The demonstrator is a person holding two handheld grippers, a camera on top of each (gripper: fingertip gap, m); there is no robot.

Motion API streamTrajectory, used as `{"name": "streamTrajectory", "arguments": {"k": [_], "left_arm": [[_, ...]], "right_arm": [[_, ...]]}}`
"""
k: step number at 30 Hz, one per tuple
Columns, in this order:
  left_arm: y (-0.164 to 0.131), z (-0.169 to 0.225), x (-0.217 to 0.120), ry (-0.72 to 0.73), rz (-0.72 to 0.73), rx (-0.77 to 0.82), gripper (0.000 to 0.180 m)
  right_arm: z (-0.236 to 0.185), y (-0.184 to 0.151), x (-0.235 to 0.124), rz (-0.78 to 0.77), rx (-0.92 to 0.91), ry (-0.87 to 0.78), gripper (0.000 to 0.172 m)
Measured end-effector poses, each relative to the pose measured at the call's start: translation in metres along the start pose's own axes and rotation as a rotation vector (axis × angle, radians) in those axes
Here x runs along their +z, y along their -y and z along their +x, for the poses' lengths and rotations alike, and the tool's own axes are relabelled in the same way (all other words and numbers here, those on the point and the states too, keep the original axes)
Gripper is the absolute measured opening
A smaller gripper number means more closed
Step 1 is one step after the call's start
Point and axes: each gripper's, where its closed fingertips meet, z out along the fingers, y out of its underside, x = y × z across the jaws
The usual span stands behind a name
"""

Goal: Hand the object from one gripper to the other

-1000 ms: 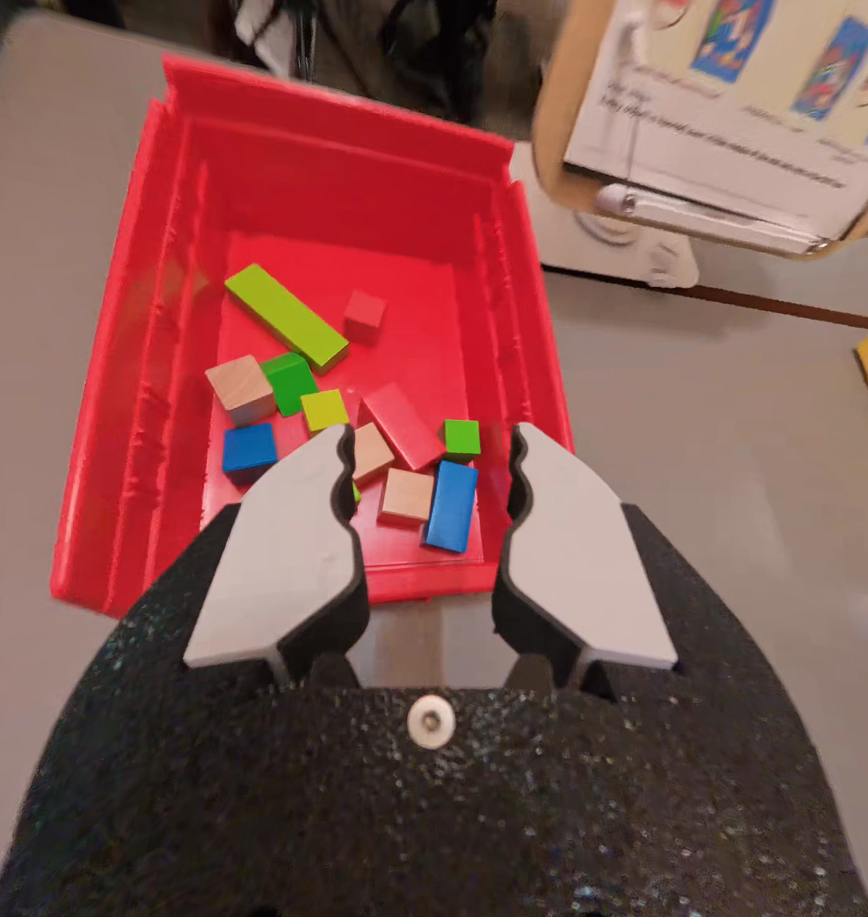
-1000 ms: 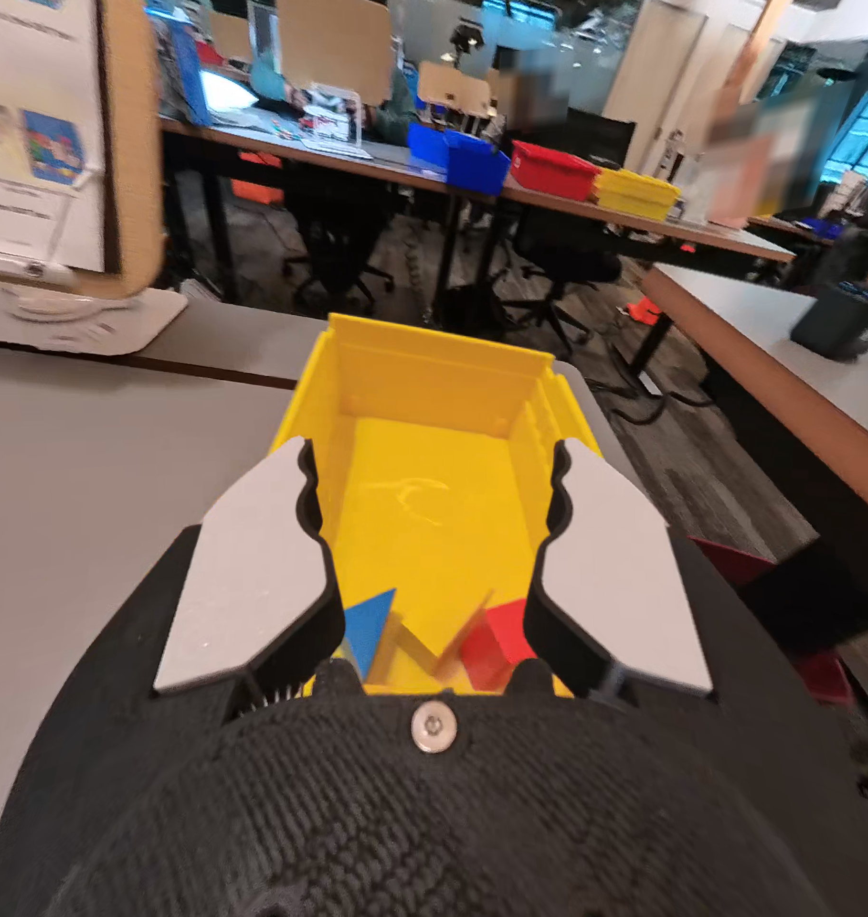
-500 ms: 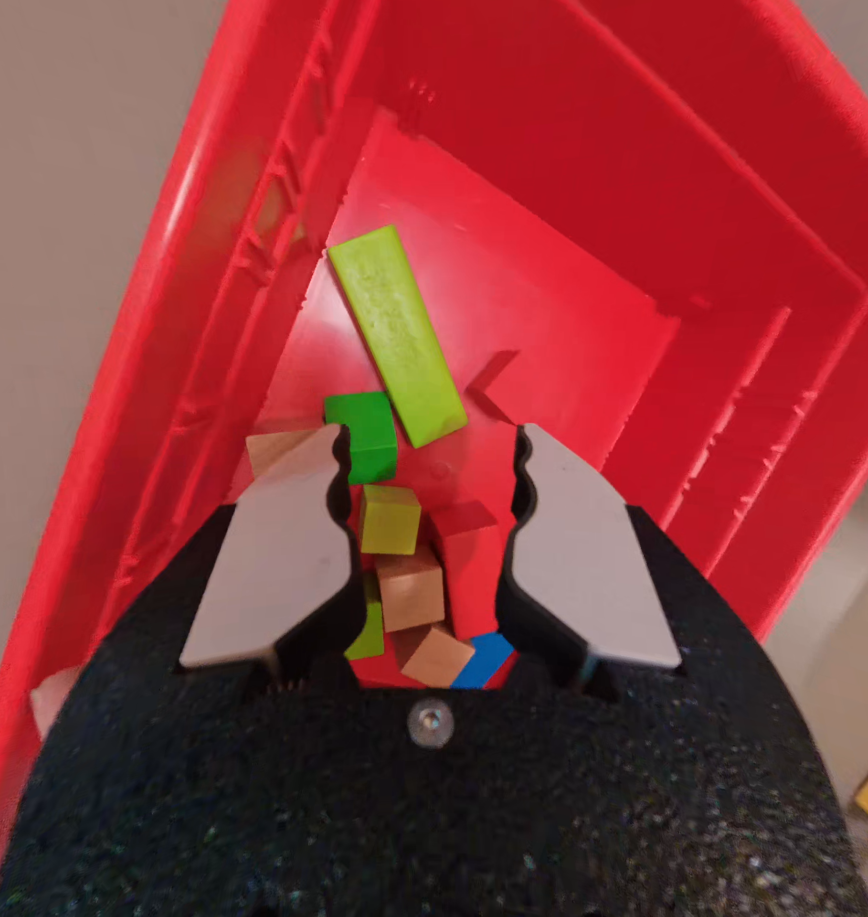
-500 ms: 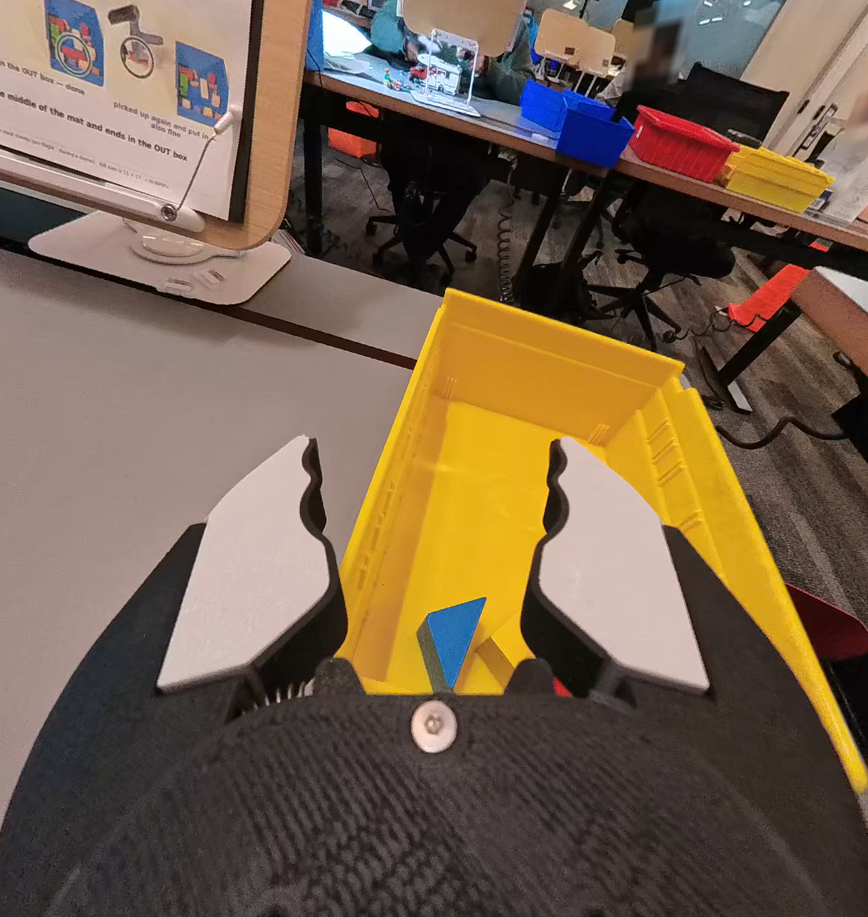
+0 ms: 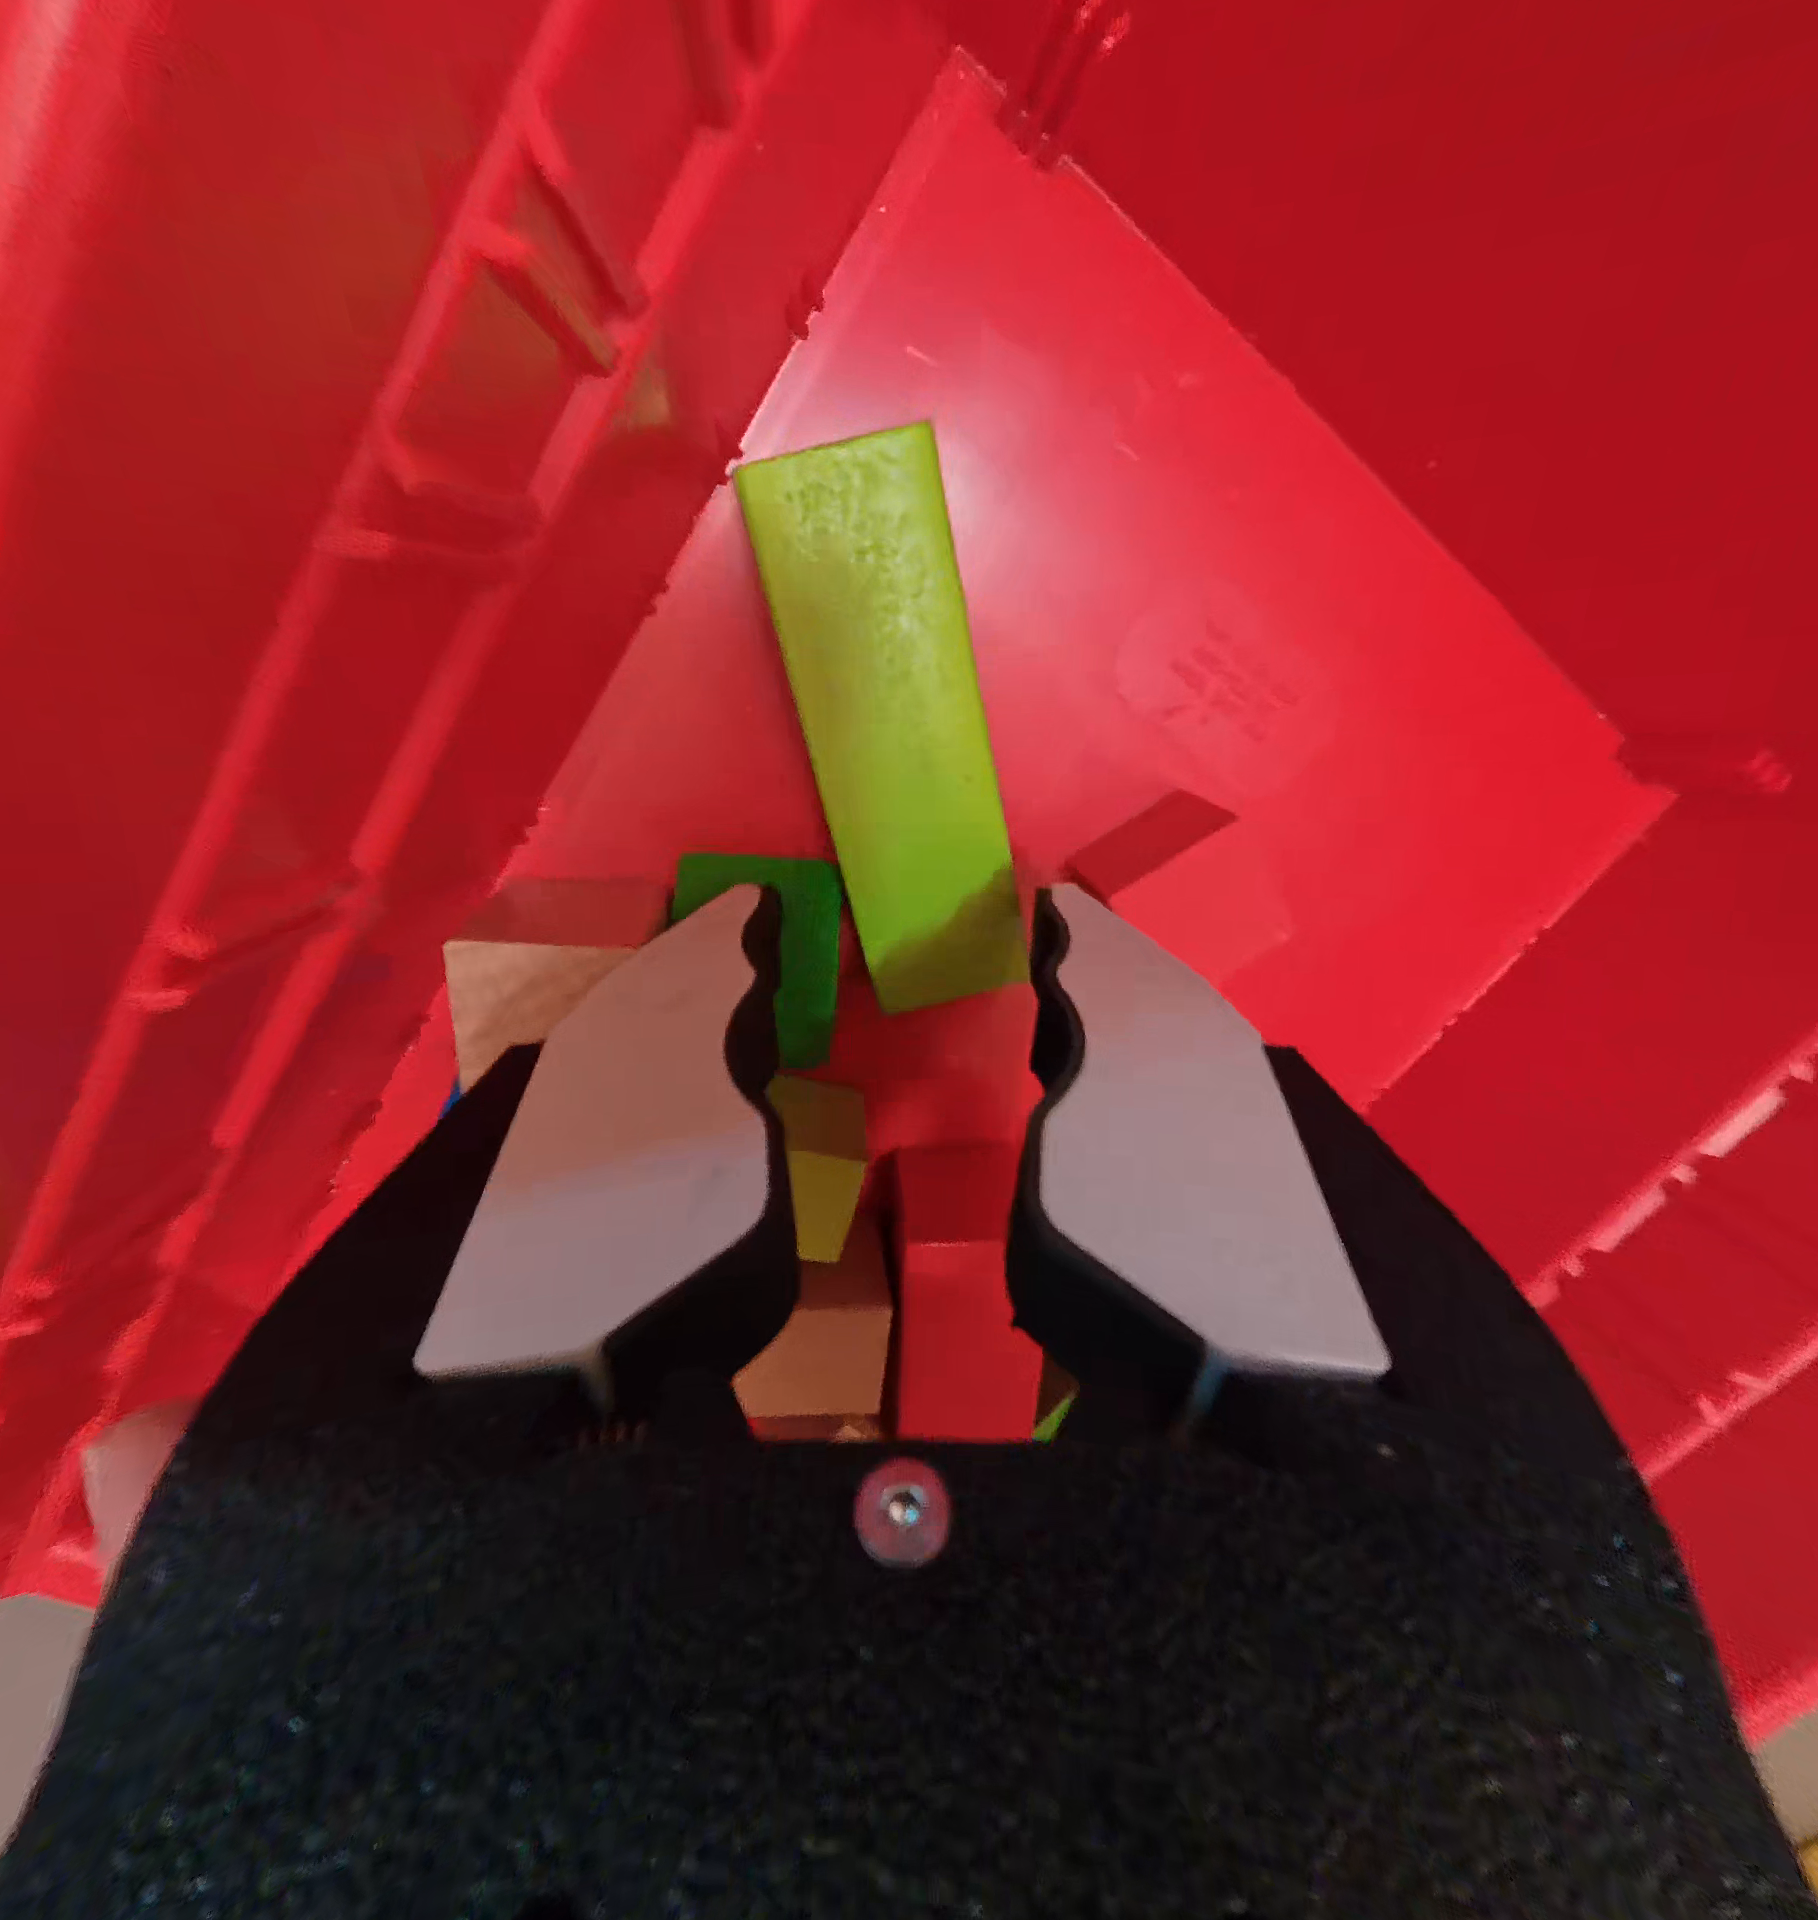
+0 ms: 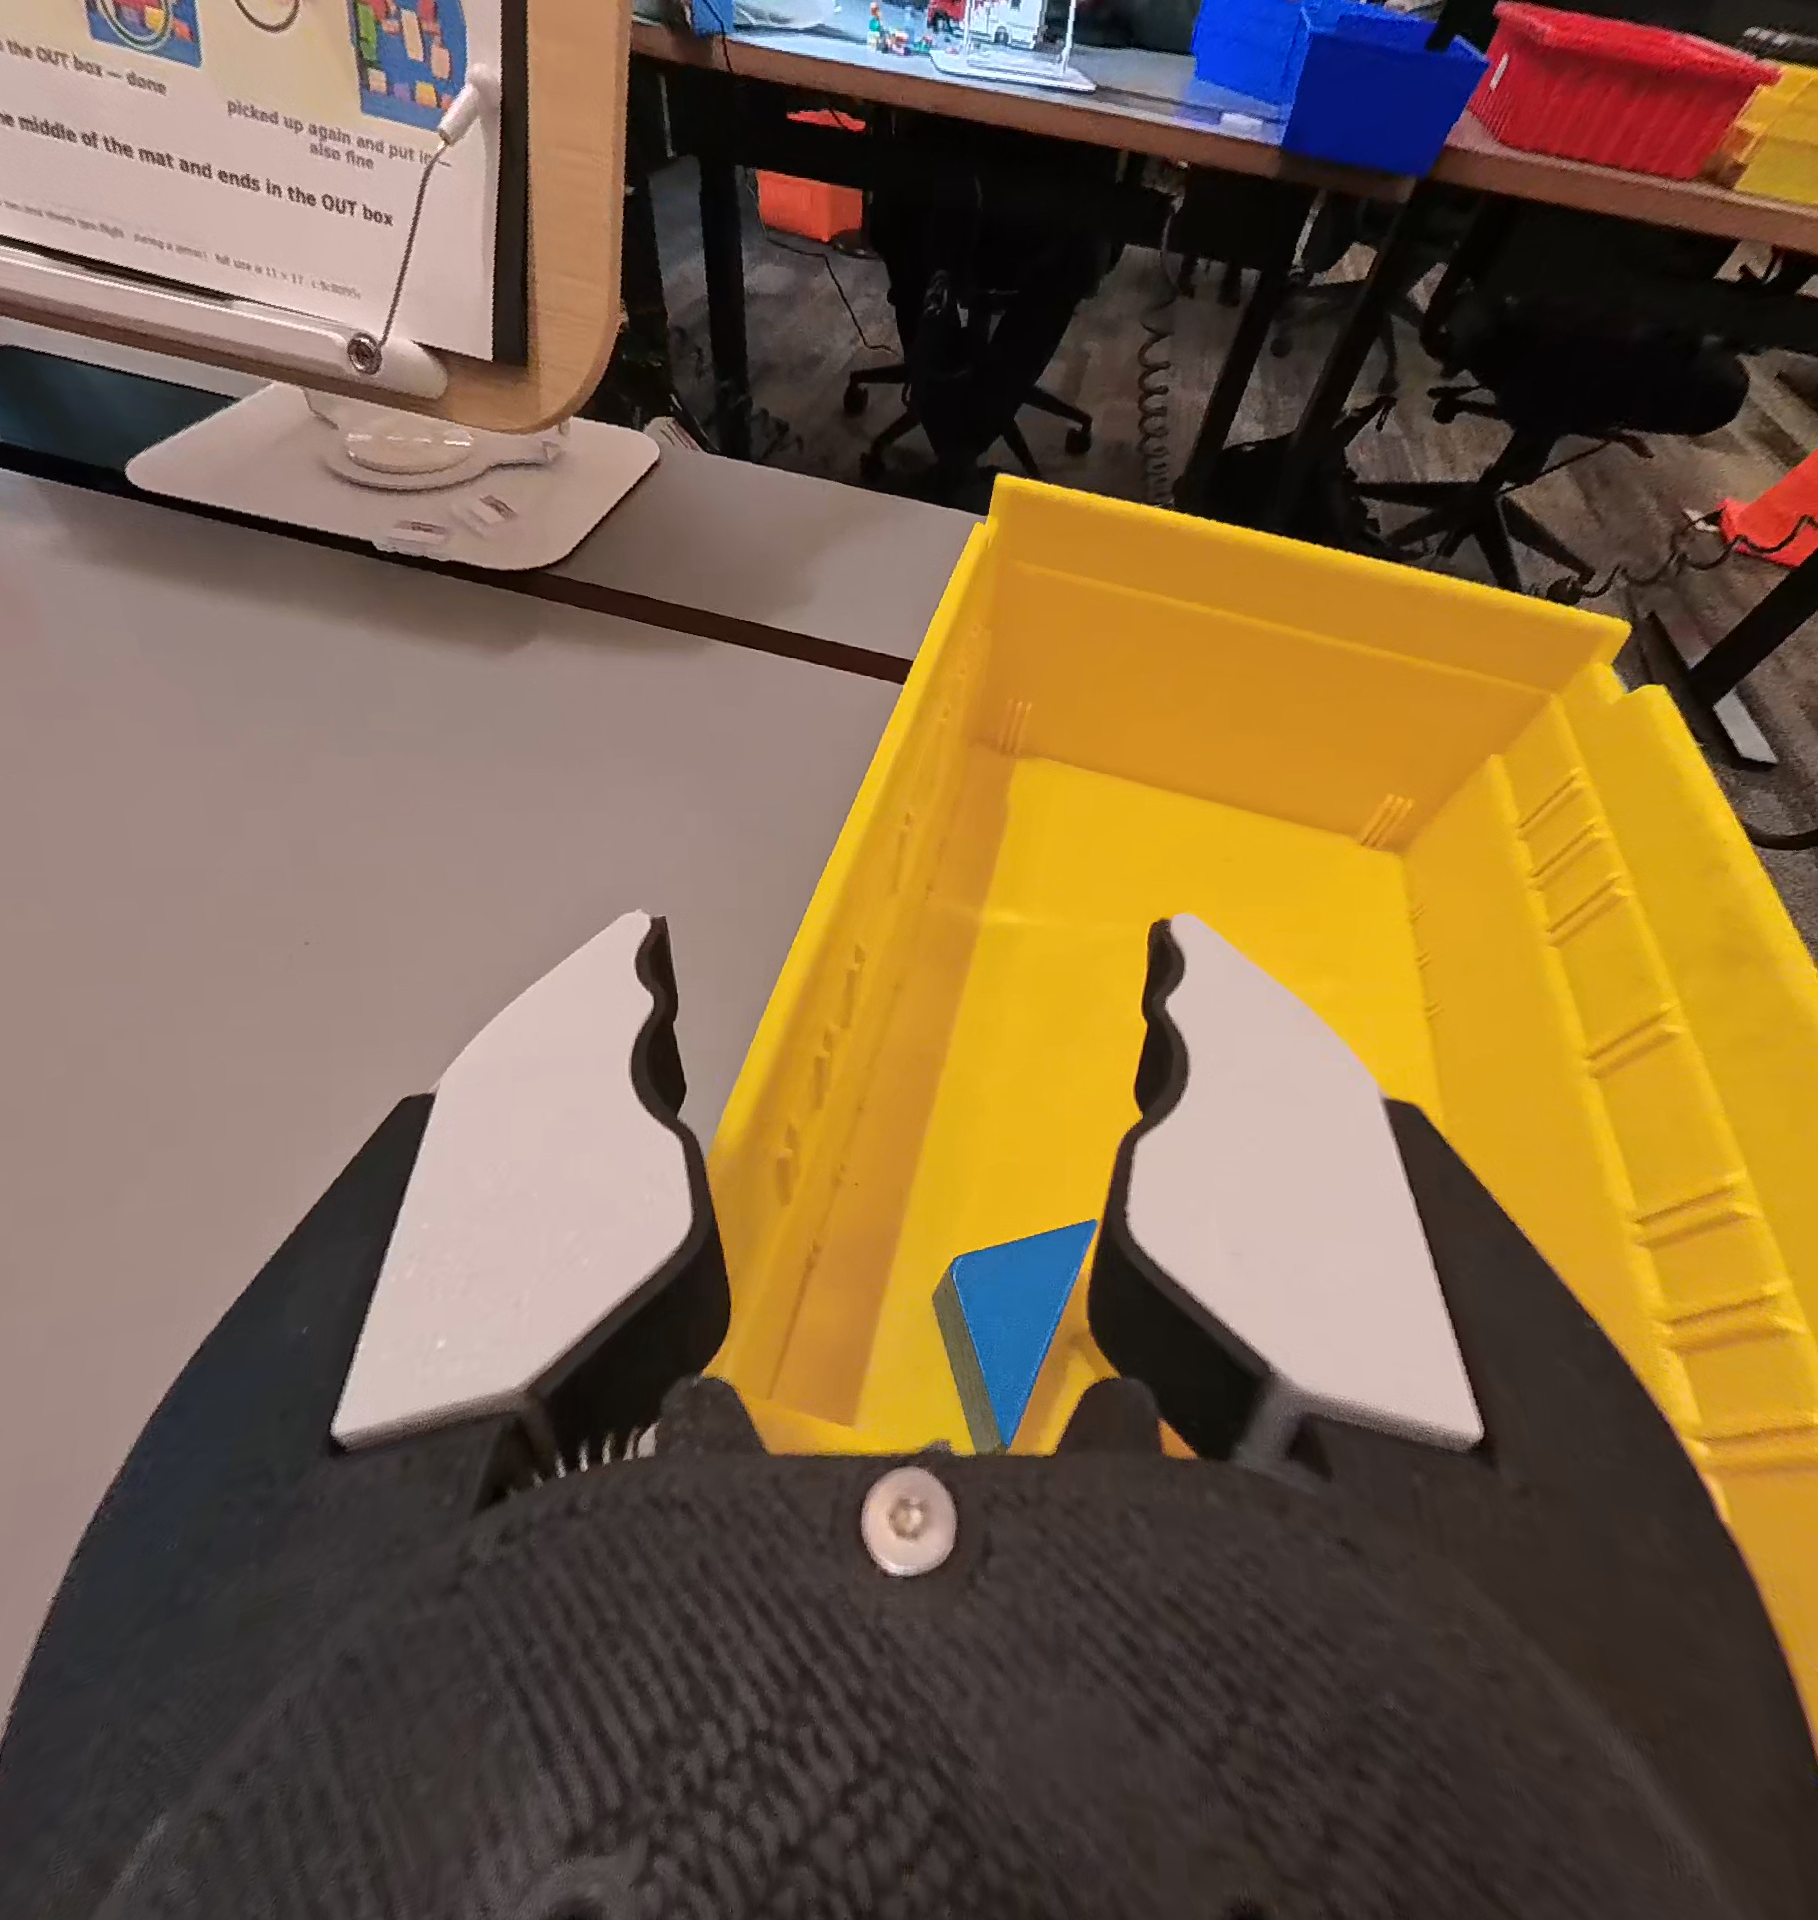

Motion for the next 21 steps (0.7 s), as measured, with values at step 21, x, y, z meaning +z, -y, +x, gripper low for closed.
{"name": "streamTrajectory", "arguments": {"k": [21], "left_arm": [[0.012,0.040,-0.065,-0.144,0.190,0.454,0.032]], "right_arm": [[-0.033,0.025,-0.010,0.054,0.024,0.130,0.081]]}}
